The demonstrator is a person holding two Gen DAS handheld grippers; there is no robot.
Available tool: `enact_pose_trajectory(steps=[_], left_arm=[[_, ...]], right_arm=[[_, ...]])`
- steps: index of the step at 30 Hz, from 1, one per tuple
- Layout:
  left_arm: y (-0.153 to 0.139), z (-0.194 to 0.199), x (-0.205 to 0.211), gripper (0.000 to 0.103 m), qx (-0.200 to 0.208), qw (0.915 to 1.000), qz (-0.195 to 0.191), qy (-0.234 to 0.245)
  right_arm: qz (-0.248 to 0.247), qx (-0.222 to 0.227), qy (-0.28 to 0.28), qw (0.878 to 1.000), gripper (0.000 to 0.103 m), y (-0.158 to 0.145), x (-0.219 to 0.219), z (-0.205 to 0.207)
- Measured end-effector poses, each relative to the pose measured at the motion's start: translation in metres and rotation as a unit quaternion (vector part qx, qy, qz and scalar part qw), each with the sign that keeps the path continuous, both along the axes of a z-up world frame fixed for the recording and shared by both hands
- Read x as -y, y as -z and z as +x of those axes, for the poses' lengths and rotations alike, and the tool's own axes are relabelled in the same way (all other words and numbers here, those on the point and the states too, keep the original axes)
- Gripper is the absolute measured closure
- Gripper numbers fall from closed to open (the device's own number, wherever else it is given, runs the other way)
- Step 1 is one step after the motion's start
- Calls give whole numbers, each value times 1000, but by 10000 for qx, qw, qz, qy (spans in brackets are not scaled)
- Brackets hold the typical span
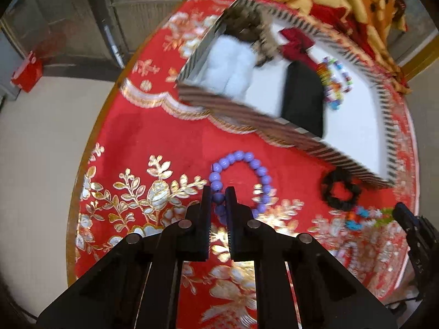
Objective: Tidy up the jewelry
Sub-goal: 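Carry both bracelets into the white tray beside the amber bracelet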
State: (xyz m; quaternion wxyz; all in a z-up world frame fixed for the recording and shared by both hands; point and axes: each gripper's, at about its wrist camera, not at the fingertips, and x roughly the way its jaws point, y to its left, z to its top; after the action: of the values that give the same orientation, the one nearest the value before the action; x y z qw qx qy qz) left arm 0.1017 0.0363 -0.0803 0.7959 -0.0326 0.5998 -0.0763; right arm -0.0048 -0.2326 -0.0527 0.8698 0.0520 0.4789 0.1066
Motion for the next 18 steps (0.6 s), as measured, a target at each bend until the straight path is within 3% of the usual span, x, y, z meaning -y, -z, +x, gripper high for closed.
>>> enact_pose_trajectory(steps=[8, 18], left_arm=[[-54, 0, 18, 95, 363, 9987, -212, 304], [-97, 2, 38, 95, 657, 9949, -319, 692]], right_arm=[[34, 388, -89, 9992, 95, -41, 2, -4], [-84, 756, -134, 9970, 95, -84, 14, 9]])
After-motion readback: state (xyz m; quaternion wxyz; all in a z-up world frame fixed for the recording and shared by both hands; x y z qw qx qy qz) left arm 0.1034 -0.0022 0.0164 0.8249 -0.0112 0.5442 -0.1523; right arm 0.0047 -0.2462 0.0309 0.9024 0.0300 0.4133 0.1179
